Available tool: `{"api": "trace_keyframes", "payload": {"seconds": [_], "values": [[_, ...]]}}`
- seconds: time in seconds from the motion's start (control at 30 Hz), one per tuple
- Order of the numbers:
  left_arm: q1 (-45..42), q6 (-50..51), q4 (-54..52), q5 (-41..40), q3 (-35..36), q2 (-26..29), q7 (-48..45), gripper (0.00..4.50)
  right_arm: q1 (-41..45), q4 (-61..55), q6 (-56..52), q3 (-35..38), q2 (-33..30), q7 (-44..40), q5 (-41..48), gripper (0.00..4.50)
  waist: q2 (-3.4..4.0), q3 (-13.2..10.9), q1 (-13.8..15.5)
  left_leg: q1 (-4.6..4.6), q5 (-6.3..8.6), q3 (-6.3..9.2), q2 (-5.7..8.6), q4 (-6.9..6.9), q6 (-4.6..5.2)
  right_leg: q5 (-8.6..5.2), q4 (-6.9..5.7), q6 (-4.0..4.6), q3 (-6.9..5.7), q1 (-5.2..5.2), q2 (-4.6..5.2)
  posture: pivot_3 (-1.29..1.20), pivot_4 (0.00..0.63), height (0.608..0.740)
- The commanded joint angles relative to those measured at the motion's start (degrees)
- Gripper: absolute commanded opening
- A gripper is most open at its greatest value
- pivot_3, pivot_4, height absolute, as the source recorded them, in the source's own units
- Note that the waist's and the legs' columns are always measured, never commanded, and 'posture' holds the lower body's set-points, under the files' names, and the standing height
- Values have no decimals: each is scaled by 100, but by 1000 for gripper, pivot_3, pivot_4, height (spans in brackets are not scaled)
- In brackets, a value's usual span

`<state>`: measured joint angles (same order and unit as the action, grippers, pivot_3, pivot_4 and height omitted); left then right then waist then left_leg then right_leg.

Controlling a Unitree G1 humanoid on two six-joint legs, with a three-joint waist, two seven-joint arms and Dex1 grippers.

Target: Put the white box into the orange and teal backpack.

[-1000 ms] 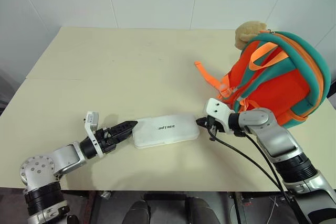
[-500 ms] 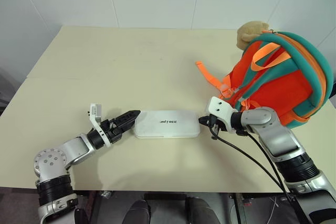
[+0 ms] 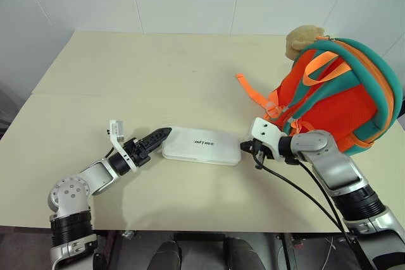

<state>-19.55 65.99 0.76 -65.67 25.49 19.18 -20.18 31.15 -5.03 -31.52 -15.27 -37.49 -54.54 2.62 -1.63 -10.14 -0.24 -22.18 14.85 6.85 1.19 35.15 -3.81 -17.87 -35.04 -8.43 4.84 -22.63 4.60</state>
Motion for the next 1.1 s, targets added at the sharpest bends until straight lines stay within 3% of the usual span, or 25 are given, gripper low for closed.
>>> {"api": "trace_keyframes", "payload": {"seconds": [0.03, 0.4, 0.9, 1.1], "values": [[-151, 87, 44, -81, -410, -151, -376, 4500, 88, -352, 113, 21, 136, -90, 181, 120, 0, 0, 2, 0, 0, 0, 0, 0, 0, 0, 0, 0, 0, 0, 0, 0, 150, 740], [-357, 112, 468, -7, -468, -294, -654, 4500, 49, -426, 75, 35, 141, -89, 182, 120, 0, 0, 3, 0, 0, 0, 0, 0, 1, 0, 0, 0, -1, 1, 0, 0, 150, 740], [-425, -64, 671, 662, -774, -350, -1043, 16, -24, -562, 49, 78, 155, -108, 150, 120, 0, 0, 4, 0, 0, 0, 0, 0, 0, 0, 0, 0, -1, 1, 0, 0, 150, 740], [-341, -540, 594, 1277, -1082, -291, -1215, 16, -36, -568, 65, 82, 163, -125, 141, 120, 0, 0, 6, 0, 0, 0, 0, 1, 0, 0, -1, -1, -1, 2, 0, 0, 150, 740]]}}
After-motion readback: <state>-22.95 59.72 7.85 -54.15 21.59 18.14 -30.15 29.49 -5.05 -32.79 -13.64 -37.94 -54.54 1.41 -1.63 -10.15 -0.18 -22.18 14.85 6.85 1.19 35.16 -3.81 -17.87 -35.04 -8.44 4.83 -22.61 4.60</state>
